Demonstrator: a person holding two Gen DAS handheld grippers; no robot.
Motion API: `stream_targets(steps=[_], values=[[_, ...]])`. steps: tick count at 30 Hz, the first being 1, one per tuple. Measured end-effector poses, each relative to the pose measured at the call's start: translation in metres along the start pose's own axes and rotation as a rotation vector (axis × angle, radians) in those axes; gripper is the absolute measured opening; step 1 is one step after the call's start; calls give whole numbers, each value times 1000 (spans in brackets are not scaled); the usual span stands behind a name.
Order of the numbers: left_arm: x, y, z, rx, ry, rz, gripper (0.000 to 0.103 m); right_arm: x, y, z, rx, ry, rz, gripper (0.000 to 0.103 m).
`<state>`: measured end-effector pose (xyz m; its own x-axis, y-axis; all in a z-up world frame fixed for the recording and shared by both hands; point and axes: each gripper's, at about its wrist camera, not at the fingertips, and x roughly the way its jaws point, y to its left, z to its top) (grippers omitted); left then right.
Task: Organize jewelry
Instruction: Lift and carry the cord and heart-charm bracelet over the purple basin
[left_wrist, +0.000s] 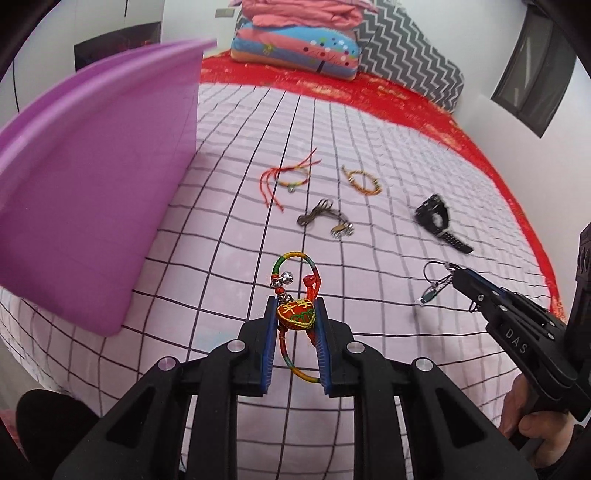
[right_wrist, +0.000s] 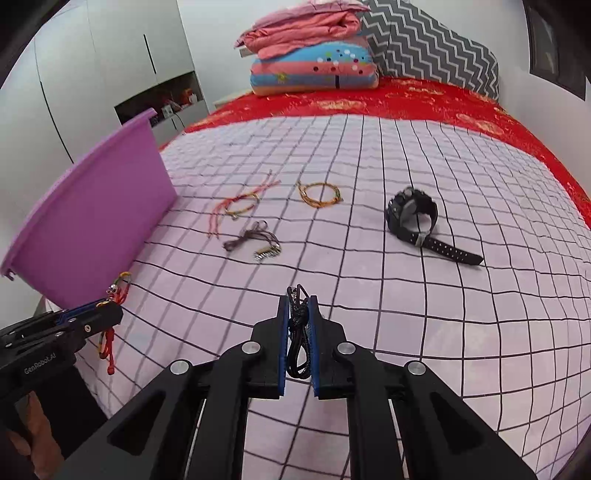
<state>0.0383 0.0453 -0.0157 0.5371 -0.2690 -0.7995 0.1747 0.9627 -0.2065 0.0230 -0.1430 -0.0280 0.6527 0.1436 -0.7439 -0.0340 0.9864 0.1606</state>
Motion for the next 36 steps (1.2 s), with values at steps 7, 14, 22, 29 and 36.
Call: stream_targets(steps=[7, 14, 22, 29, 36], values=[[-45, 4, 17, 10, -55, -20, 19, -42, 29, 20, -34, -81, 36, 10], [-91, 20, 42, 22, -144, 4, 19, -70, 74, 52, -97, -162, 92, 10], [-127, 64, 71, 4, -237, 67, 19, -77, 138, 88, -183, -208, 176, 10], [-136, 116, 88, -54, -268, 153, 19, -64, 198, 115, -255, -212, 258, 10], [-125, 164, 93, -116, -242, 217, 19, -37, 253, 130, -315, -176, 311, 10]])
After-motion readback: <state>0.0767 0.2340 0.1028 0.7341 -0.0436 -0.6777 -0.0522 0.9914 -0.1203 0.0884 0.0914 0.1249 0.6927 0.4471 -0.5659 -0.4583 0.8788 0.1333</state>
